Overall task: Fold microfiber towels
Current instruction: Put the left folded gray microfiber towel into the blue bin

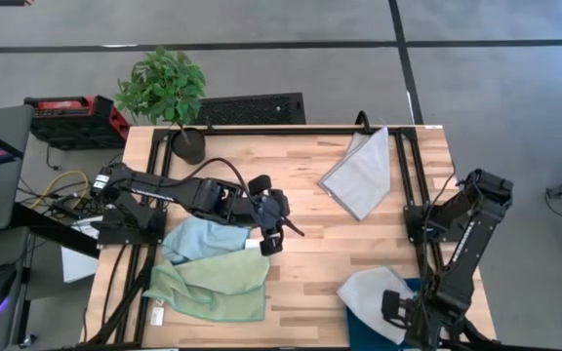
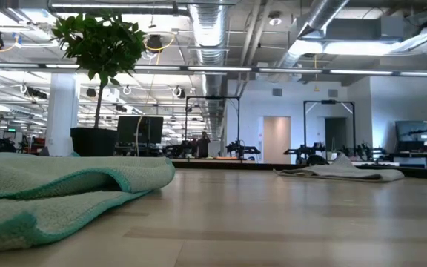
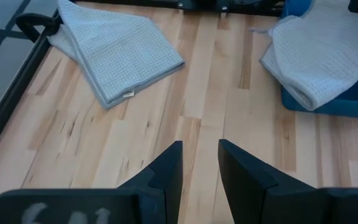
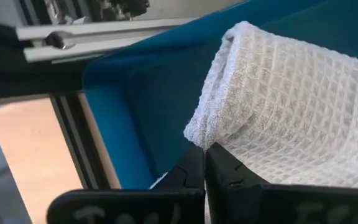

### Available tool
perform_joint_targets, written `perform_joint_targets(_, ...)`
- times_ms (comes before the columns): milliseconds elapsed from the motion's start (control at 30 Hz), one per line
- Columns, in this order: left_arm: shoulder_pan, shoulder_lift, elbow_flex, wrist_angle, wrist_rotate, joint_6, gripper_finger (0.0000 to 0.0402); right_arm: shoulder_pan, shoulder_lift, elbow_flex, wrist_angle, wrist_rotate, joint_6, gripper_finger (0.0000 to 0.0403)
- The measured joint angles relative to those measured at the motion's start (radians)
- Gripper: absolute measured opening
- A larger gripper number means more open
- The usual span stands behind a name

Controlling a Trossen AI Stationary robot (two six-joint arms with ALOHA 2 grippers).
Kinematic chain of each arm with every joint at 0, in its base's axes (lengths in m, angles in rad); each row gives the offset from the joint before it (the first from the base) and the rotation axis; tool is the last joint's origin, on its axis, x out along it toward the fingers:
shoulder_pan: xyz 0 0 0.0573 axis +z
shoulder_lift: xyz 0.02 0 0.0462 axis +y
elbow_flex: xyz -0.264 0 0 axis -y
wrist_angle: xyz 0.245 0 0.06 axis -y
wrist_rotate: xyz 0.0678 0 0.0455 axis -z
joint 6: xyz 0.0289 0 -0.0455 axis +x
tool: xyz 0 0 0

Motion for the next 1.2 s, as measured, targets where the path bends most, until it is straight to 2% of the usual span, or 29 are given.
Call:
perform_joint_targets(400, 0.000, 0.000, 0.000, 0.004, -0.007, -0.008, 0.0096, 0.006, 0.001, 0.000, -0.005, -0.028, -0.250, 0.0012)
perform_joint_targets(700, 0.000, 0.000, 0.000, 0.005, -0.007, 0.000, 0.0096, -0.003, -0.003, -0.058, 0.065, -0.101, -0.195, 0.0012)
perform_joint_targets(933, 0.000, 0.000, 0.000, 0.005, -0.007, 0.002, 0.0096, -0.011, -0.003, -0.074, 0.107, -0.109, -0.194, 0.0012)
perform_joint_targets(1200, 0.000, 0.000, 0.000, 0.005, -0.007, 0.002, 0.0096, -0.018, 0.048, -0.074, 0.107, -0.160, -0.198, 0.0012)
